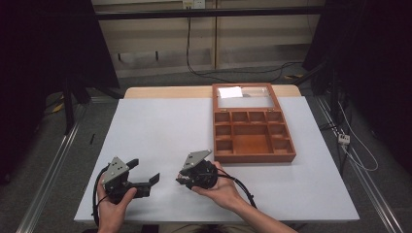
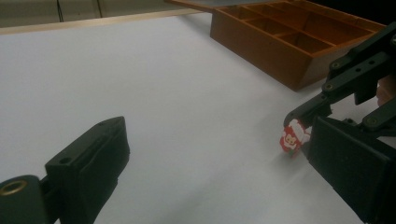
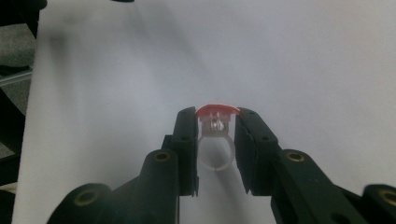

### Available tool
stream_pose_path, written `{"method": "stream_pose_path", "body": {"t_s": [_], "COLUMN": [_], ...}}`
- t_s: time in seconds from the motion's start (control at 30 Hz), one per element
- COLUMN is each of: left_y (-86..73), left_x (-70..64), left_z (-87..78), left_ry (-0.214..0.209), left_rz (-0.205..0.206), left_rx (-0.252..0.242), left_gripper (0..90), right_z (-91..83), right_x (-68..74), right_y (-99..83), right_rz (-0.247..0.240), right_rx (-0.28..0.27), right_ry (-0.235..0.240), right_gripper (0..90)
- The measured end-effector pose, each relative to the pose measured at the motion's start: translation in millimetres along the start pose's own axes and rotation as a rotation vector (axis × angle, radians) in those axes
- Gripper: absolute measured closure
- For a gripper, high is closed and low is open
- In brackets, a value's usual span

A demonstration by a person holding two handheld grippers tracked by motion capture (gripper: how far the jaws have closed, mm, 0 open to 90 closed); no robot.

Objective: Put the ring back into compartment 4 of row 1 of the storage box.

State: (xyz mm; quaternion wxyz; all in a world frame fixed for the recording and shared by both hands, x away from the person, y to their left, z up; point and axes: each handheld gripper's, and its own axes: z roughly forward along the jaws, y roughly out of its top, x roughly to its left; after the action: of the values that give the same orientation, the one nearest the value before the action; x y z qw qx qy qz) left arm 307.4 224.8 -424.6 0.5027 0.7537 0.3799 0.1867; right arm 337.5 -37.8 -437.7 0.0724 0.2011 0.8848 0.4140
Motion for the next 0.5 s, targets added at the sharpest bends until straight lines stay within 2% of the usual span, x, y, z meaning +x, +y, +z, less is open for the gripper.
{"method": "stream_pose_path", "body": {"t_s": [0.2,0.33,0.5], "left_y": [-0.3,-0.3,-0.7], "left_x": [1.1,0.0,0.7], "left_z": [0.0,-0.5,1.9], "left_ry": [0.001,0.0,0.002], "left_rz": [-0.005,-0.005,-0.005], "left_rx": [0.0,-0.002,0.008], "left_gripper": [5.6,5.5,5.5], "right_z": [-10.2,-19.6,-32.4], "right_x": [-3.6,-3.6,-6.0], "right_y": [-4.9,-9.8,-18.3], "right_rz": [0.016,0.02,0.031], "right_rx": [-0.012,-0.011,-0.025], "right_ry": [-0.006,0.009,-0.004], "right_gripper": [70.8,70.7,70.7]}}
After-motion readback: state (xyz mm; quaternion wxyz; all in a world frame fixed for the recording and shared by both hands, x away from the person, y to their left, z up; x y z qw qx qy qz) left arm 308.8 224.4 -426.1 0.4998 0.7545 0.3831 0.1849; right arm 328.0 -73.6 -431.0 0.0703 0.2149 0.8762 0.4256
